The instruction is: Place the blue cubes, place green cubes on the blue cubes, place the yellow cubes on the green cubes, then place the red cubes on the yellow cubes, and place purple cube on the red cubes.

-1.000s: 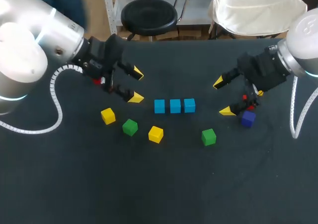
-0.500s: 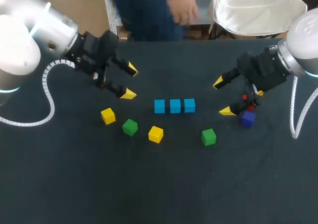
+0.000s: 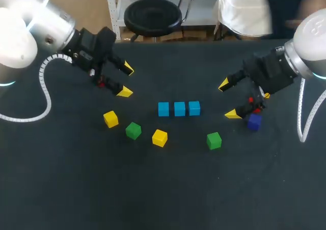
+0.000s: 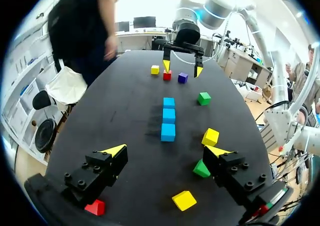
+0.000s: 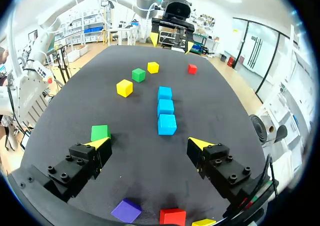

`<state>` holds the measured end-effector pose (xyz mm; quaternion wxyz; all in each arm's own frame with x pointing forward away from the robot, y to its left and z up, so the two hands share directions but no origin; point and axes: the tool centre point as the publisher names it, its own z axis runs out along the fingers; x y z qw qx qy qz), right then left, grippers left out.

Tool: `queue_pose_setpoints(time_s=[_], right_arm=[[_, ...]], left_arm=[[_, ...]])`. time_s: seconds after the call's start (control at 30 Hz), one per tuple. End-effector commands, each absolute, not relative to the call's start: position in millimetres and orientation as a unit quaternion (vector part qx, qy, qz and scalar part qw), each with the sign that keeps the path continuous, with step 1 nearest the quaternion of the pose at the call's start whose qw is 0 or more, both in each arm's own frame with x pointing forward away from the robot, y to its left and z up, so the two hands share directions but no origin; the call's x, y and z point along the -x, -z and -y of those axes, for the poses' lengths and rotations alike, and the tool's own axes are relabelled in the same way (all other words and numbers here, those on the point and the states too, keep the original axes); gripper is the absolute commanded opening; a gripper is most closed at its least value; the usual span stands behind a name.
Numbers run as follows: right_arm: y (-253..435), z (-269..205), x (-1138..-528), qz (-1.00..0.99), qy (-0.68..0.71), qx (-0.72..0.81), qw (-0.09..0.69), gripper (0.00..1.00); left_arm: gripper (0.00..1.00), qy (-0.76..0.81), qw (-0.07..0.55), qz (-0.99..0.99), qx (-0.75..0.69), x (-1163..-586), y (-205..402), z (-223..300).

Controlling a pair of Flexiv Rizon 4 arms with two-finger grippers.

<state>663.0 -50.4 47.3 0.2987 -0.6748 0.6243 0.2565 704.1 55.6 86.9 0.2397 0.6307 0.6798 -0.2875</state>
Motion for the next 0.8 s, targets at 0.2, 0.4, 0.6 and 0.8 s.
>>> queue_pose_setpoints(time_s=[0.2,0.4,0.6,0.8], right_arm=[[-46.9,50.5,-663.1,-0.624,-0.257,0.675,0.3,1.0],[-46.9,50.5,-663.1,-0.624,-0.257,0.675,0.3,1.0],[-38.3,44.5,-649.2,-0.62,-0.267,0.679,0.289,1.0],[-44.2,46.8,-617.3,-0.611,-0.276,0.695,0.261,1.0]], left_arm=[[1.0,0.288,0.24,-0.679,-0.631,-704.1,-86.3,-56.1],[1.0,0.288,0.24,-0.679,-0.631,-704.1,-86.3,-56.1],[1.0,0.288,0.24,-0.679,-0.631,-704.1,-86.3,-56.1],[1.0,0.288,0.24,-0.679,-0.631,-704.1,-86.3,-56.1]])
